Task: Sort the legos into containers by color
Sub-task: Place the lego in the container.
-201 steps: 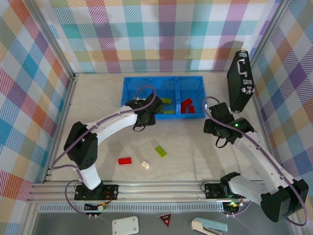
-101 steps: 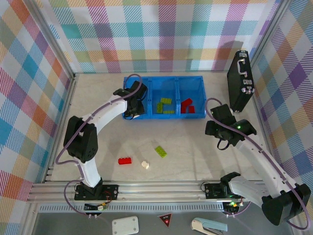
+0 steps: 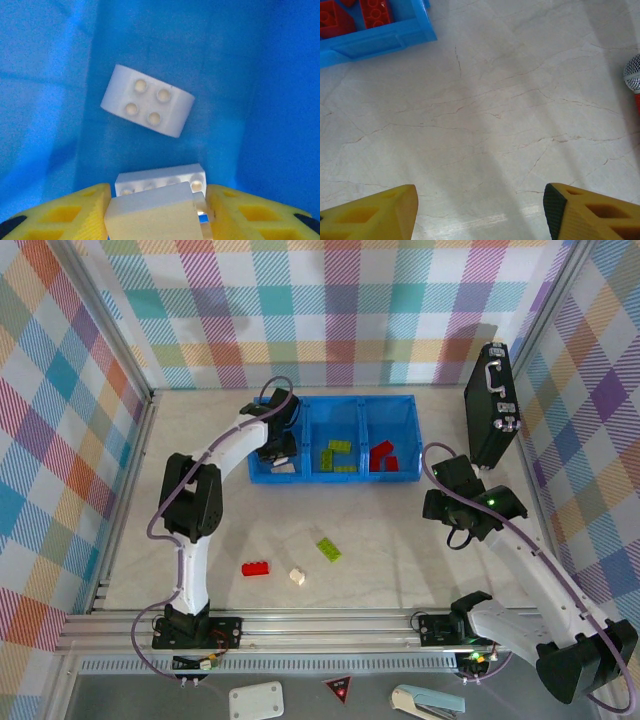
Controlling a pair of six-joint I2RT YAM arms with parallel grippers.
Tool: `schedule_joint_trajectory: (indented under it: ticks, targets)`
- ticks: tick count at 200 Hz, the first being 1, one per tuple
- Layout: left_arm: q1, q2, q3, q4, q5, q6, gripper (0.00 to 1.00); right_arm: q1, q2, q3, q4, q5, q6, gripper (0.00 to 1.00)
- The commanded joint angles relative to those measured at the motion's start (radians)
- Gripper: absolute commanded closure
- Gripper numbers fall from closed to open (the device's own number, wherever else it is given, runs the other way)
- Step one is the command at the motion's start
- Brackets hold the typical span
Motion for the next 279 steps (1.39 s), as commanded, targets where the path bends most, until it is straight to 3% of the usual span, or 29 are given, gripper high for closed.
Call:
schedule_joint_trajectory:
  ticks: [1,68,136,279]
  targets:
    - [0.013,0.033,0.036,-0.051,-0.004,0.021,0.49,-0.004,-0.02,0.009,-0.03,0.018,0.008,0.32]
    - [0.022,0.038,0.042,-0.058,-0.009,0.018,0.41,-0.005,-0.038,0.007,-0.037,0.032,0.003,0.31]
    - [0.021,-0.049,-0.004,-0.059,0.025,0.022,0.41,-0.004,-0.038,0.003,-0.025,0.026,0.001,0.31]
    - [-0.04,-0.358,-0.34,-0.056,0.113,0.008,0.41,-0.004,-0.015,-0.037,0.032,-0.029,-0.024,0.31]
